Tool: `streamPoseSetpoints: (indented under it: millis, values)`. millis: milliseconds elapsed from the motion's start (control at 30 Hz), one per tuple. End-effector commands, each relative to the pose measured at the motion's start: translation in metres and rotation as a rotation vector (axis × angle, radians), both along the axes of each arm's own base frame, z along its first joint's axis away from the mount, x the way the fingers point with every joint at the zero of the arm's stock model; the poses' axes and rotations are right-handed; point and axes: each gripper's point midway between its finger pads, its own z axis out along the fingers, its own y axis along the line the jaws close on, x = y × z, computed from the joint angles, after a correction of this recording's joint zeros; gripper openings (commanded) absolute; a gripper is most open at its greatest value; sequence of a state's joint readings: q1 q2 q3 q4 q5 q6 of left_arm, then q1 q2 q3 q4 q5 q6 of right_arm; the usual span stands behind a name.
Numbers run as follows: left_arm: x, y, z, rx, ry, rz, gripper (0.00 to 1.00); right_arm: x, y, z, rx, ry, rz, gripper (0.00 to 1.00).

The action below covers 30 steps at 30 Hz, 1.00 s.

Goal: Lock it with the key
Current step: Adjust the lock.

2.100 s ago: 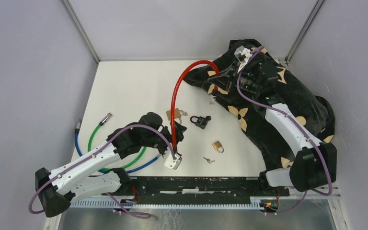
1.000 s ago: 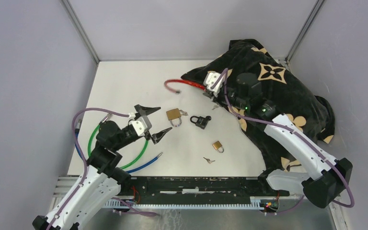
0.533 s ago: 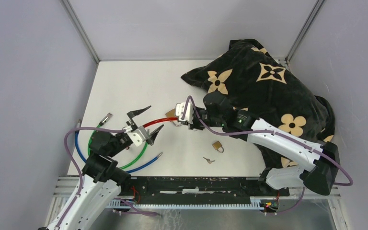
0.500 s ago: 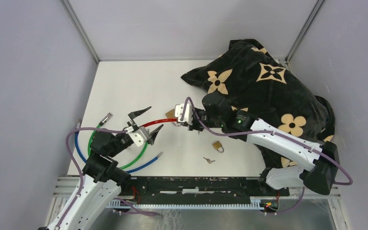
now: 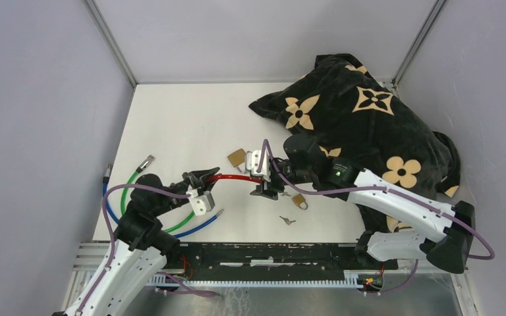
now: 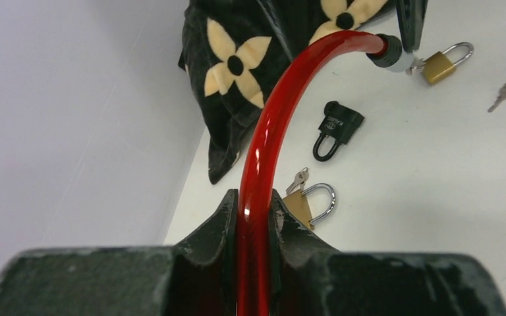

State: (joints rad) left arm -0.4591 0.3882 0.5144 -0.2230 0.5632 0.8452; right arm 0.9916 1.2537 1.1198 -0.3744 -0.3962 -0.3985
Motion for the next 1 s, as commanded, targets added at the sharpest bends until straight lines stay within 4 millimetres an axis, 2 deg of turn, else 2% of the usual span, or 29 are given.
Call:
streamPoseSetpoints:
  millis: [0,167,233,267,333,400,500,633,700,833,967]
  values:
    - [-0.029,-0.02,0.059,-0.026,-0.181,-0.212,0.02,-0.026,-0.012,0.079,0.173,-0.084,0.095,0.67]
    - [-0.065,-0.044,0.079,-0.044,-0.219,-0.491,0.02,-0.032,-0.056,0.174,0.369,-0.28,0.093,0.75]
    - [-0.07,-0.051,0.097,-0.093,-0.2,-0.563,0.02,-0.02,-0.072,0.198,0.41,-0.365,0.005,0.8]
    - [-0.072,-0.054,0.108,-0.121,-0.191,-0.59,0.02,-0.011,-0.077,0.201,0.406,-0.395,-0.042,0.81]
    - [-0.071,-0.061,0.126,-0.167,-0.192,-0.635,0.02,0.009,-0.08,0.194,0.368,-0.439,-0.098,0.82]
    - [-0.069,-0.067,0.139,-0.21,-0.17,-0.661,0.02,0.027,-0.075,0.173,0.333,-0.456,-0.106,0.82]
    - [-0.07,-0.08,0.162,-0.306,-0.073,-0.691,0.02,0.034,-0.051,0.154,0.343,-0.463,0.012,0.83]
    - [-0.073,-0.099,0.17,-0.364,-0.008,-0.73,0.02,0.033,-0.014,0.14,0.352,-0.386,0.184,0.85]
    - [-0.074,-0.104,0.176,-0.387,0.013,-0.747,0.02,0.029,-0.003,0.13,0.352,-0.325,0.269,0.86]
    - [-0.077,-0.109,0.182,-0.402,-0.018,-0.777,0.02,0.016,0.011,0.112,0.391,-0.197,0.402,0.9]
    - [-0.071,-0.11,0.187,-0.408,-0.106,-0.762,0.02,0.005,0.018,0.093,0.381,-0.058,0.479,0.9]
